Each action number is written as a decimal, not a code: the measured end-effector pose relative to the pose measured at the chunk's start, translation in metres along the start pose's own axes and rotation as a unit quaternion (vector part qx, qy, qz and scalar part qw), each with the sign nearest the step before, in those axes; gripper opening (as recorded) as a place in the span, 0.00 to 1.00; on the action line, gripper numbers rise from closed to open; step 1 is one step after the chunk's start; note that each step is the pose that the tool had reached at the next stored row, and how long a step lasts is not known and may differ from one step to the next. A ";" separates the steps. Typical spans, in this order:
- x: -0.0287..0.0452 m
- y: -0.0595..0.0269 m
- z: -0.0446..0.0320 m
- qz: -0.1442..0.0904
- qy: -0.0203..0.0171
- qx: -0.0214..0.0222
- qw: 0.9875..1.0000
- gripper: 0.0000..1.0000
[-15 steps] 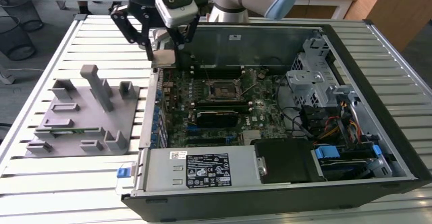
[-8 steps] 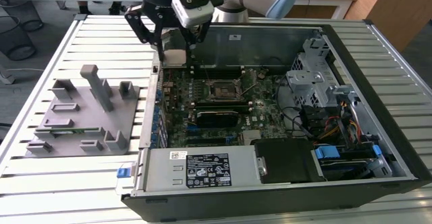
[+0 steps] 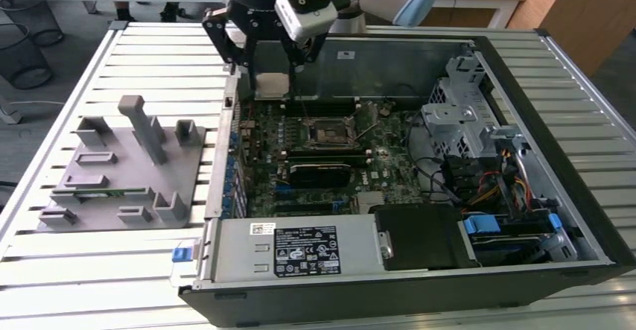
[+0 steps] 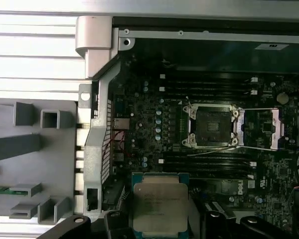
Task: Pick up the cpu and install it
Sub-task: 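Pick up the cpu and move it towards the insertion slot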
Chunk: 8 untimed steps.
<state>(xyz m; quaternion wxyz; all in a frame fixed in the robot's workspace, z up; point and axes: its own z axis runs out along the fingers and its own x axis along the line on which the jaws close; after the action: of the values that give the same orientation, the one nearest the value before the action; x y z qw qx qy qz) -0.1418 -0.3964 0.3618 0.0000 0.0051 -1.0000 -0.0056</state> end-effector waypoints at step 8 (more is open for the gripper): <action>-0.0237 0.0002 0.0010 0.000 0.000 0.000 1.000 0.53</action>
<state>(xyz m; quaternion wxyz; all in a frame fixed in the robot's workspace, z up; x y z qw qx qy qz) -0.1181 -0.3960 0.3608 0.0000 0.0051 -1.0000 -0.0057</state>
